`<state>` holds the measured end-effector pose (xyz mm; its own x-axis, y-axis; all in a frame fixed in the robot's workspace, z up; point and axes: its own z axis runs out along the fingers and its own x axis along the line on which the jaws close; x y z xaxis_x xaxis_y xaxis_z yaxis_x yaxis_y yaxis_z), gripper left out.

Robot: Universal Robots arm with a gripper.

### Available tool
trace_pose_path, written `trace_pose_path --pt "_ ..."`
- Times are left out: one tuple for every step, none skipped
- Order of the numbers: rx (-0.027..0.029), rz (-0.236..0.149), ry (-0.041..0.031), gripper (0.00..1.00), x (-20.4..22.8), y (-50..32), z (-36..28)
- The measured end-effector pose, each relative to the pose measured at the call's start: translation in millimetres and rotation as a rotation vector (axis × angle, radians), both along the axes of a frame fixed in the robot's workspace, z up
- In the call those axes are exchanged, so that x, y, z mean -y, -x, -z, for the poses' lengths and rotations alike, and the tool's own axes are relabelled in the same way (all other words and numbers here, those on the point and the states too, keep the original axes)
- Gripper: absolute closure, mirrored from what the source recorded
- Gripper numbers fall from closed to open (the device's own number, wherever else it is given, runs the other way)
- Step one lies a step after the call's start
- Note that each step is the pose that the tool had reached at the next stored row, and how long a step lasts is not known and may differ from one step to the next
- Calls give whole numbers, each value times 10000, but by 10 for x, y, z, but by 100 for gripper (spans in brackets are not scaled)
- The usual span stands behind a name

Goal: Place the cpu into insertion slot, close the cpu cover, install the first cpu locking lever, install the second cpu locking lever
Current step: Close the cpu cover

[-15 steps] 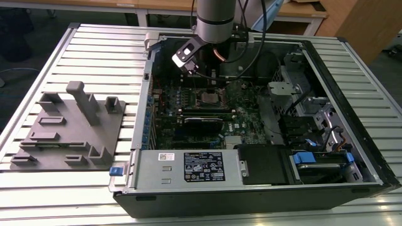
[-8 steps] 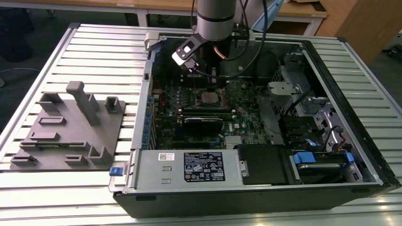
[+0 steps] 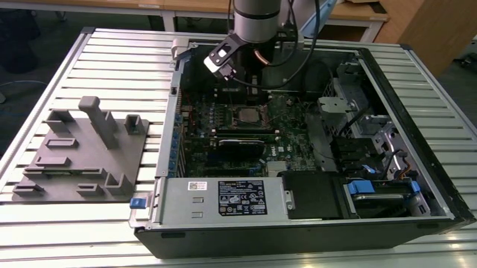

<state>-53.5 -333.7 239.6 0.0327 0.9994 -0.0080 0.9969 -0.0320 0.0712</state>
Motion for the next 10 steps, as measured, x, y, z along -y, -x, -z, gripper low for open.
trace_pose_path --pt "0 0 0 90 0 0 -17" --pt "0 0 0 90 0 0 -32" --pt "1 0 -1 90 0 0 -48" --pt "0 0 -1 90 0 0 -66" --pt "0 0 0 90 0 0 -82" --pt "0 0 0 90 0 0 -99" --pt "0 0 0 90 0 0 -112" --pt "1 0 0 90 0 0 -126" --pt "1 0 -1 90 0 0 -139" --pt "0 0 -1 90 0 0 -151"
